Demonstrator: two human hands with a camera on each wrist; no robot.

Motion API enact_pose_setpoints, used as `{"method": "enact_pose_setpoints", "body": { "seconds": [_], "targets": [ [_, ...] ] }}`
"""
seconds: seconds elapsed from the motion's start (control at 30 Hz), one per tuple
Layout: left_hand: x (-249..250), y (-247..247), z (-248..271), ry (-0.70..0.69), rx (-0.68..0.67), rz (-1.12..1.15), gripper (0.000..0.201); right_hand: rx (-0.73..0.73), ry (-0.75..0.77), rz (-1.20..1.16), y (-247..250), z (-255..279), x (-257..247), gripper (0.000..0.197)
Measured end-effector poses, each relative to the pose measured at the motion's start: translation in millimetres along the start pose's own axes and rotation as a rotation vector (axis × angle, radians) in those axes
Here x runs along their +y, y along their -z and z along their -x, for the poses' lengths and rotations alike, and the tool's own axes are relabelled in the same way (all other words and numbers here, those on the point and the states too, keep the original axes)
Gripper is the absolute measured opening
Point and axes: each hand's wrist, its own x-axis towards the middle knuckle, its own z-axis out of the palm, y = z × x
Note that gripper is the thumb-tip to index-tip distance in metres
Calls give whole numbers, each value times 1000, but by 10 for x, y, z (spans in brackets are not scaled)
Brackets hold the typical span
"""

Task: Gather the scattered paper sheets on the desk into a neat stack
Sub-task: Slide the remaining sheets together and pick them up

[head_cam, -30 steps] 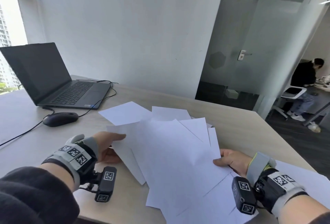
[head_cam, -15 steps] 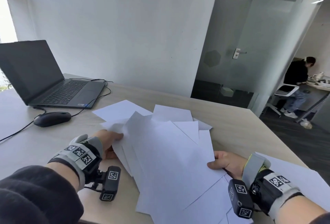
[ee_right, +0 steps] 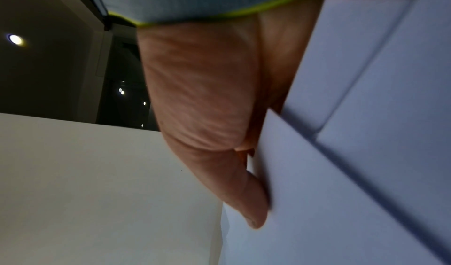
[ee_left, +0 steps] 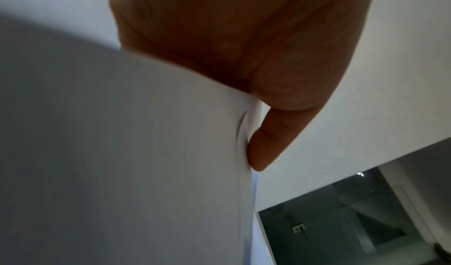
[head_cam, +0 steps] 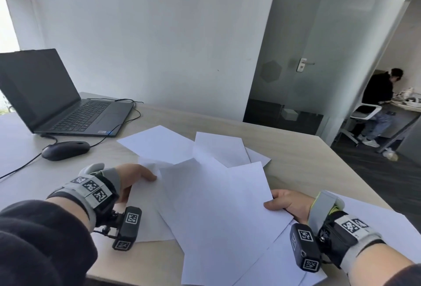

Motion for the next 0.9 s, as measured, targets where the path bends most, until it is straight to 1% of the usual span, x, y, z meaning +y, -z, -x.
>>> {"method": "enact_pose_setpoints", "body": {
  "seconds": [0.1, 0.2, 0.27, 0.37, 0.47, 0.57, 0.63, 0.73, 0.83, 0.9],
  "targets": [
    [3, -99, -36, -65, -1, 80, 30, 111, 15, 26, -22, -22, 2, 59],
    [-32, -167, -54, -114, -22, 182, 35, 227, 52, 0, -7, -34, 1, 51],
    [-60, -232, -58, -155, -29, 210, 31, 264, 60, -41, -8, -46, 6, 45],
    [-93, -374, -25, -173, -34, 208, 26, 264, 45, -88, -41, -69, 11, 43],
    [-101, -510, 16, -150, -67, 151, 24, 234, 30, -86, -116, -54, -6, 29],
    [-88, -589, 54, -134, -128, 95, 28, 237, 22, -38, -160, -39, -15, 15],
    [-70, -624, 93, -135, -181, 79, 26, 246, 16, -9, -166, -25, -24, 13],
    [-84, -608, 122, -133, -219, 51, 28, 261, 8, 13, -159, -10, -33, 17],
    [-130, -546, 97, -136, -212, 58, 31, 241, -5, -12, -194, 2, -26, 19],
    [-130, -504, 93, -163, -155, 80, 27, 215, -1, -39, -251, 18, -36, 21]
  ]
}}
